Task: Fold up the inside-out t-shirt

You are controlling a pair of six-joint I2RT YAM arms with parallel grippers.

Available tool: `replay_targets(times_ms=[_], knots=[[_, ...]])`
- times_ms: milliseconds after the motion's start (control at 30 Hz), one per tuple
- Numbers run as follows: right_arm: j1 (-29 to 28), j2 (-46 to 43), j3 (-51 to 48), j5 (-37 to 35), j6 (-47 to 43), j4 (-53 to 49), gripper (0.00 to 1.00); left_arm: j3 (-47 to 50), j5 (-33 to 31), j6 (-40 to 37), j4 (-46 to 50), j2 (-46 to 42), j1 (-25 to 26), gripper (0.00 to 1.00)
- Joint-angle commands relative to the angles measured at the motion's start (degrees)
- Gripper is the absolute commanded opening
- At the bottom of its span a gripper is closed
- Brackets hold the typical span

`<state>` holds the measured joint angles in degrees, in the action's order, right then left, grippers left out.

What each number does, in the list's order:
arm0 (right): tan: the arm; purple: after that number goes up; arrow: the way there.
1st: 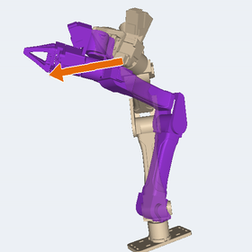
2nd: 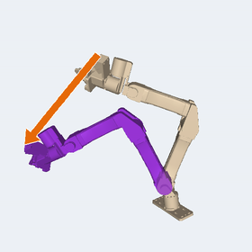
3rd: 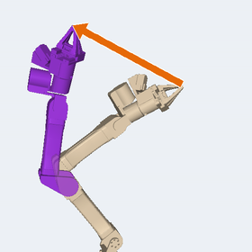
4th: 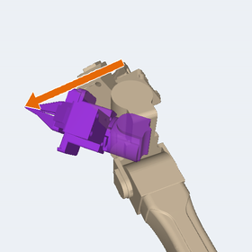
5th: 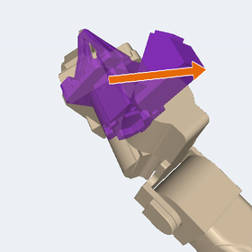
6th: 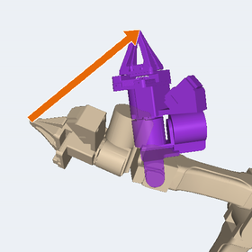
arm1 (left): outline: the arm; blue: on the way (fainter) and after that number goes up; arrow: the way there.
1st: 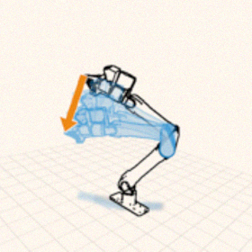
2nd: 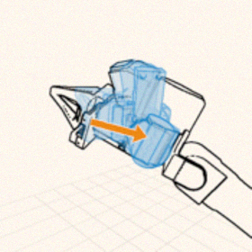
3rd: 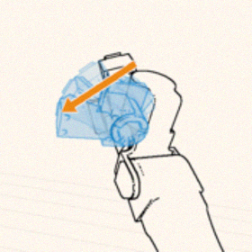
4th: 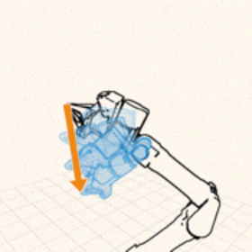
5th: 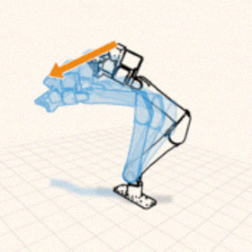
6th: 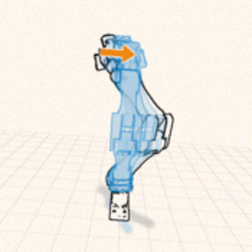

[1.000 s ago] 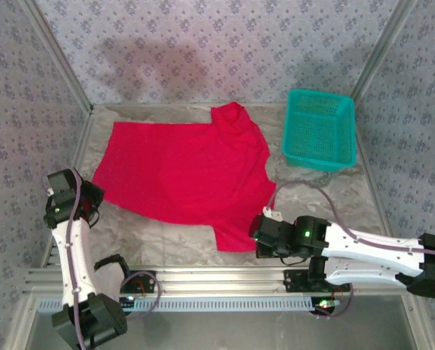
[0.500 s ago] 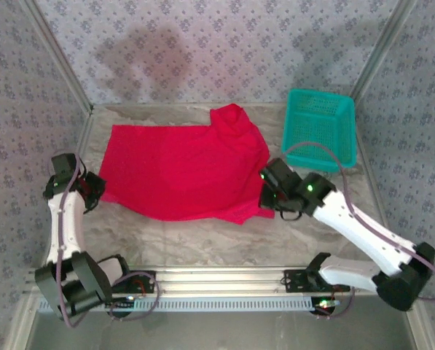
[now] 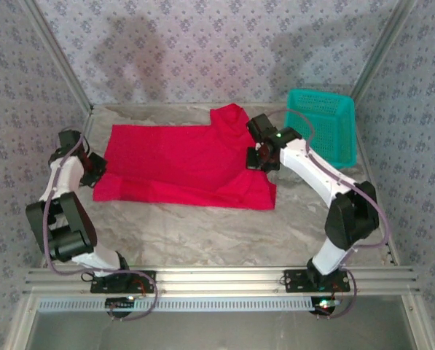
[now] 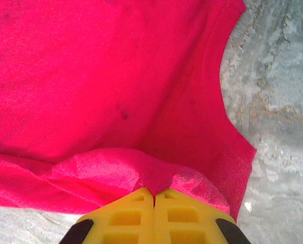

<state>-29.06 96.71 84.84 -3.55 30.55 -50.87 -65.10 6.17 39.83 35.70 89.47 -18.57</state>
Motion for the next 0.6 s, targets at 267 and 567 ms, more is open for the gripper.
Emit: replay_targets(times_ms=[267,567], knots=[[2.9,9.0,10.7,1.0,-4.4,-2.3,0.0,-5.1,-1.9,-1.3,-2.0,8.4,0.6,0.0],[5.8,16.9,15.9,2.4,-5.1,-1.2,0.0,-6.7,-3.8,-2.1,-1.9,13.8,0.7,0.0]])
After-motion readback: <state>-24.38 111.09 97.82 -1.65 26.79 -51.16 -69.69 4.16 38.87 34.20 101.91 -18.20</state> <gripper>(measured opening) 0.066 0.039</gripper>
